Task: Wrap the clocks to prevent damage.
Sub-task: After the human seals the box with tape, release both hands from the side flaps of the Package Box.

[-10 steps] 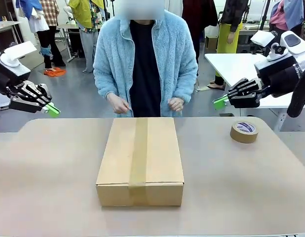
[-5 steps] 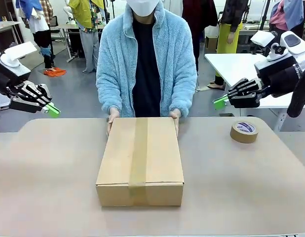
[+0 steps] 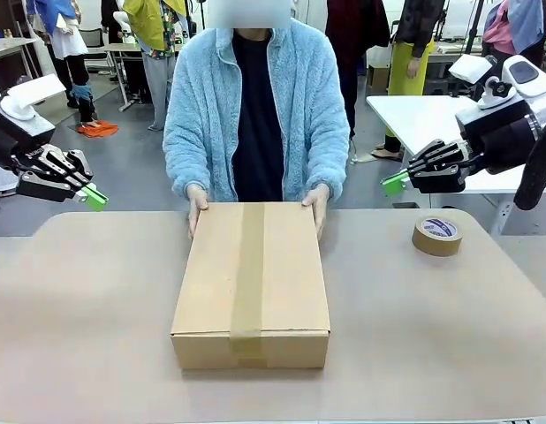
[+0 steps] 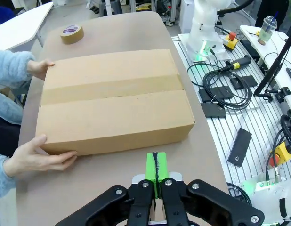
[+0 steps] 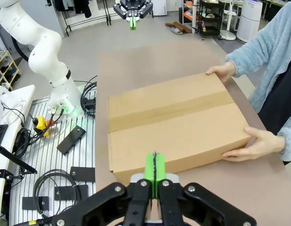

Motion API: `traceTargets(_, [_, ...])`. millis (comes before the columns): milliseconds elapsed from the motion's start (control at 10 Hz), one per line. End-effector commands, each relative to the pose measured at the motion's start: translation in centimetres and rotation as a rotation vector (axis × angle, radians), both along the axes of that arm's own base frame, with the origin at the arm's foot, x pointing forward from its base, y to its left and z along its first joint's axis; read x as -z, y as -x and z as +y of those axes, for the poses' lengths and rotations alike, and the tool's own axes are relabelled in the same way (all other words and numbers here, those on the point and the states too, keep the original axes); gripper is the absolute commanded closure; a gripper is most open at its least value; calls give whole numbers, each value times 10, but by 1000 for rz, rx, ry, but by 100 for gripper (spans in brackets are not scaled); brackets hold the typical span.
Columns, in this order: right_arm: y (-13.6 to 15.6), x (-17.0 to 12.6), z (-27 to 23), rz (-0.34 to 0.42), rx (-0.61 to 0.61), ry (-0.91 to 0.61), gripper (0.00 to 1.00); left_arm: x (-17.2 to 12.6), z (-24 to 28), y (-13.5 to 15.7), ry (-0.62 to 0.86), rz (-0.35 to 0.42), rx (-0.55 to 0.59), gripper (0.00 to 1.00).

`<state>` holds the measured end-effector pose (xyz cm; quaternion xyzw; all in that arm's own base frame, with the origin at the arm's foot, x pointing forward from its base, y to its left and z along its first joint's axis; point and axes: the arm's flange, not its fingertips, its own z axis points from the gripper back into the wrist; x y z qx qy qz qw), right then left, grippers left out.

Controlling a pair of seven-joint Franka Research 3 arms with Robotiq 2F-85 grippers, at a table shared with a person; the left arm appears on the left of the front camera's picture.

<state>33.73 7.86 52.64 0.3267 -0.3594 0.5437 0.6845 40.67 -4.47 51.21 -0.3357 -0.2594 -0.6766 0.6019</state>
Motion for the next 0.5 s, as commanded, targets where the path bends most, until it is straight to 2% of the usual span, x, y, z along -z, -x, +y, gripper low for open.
traceTargets(0, [-3, 1, 1, -1, 1, 0, 99, -2, 1, -1, -4, -10, 6, 100])
traceTargets(100, [-3, 1, 1, -1, 1, 0, 99, -2, 1, -1, -4, -10, 6, 100])
traceTargets(200, [0, 0, 0, 0, 0, 0, 93, 0, 0, 0, 0, 0, 0, 71])
traceTargets(300, [-2, 7, -2, 20, 3, -5, 39, -2, 5, -2, 11, -11, 14, 40])
traceTargets(400, [1, 11, -4, 29, 6, -2, 33, -2, 5, 1, 22, -8, 12, 11])
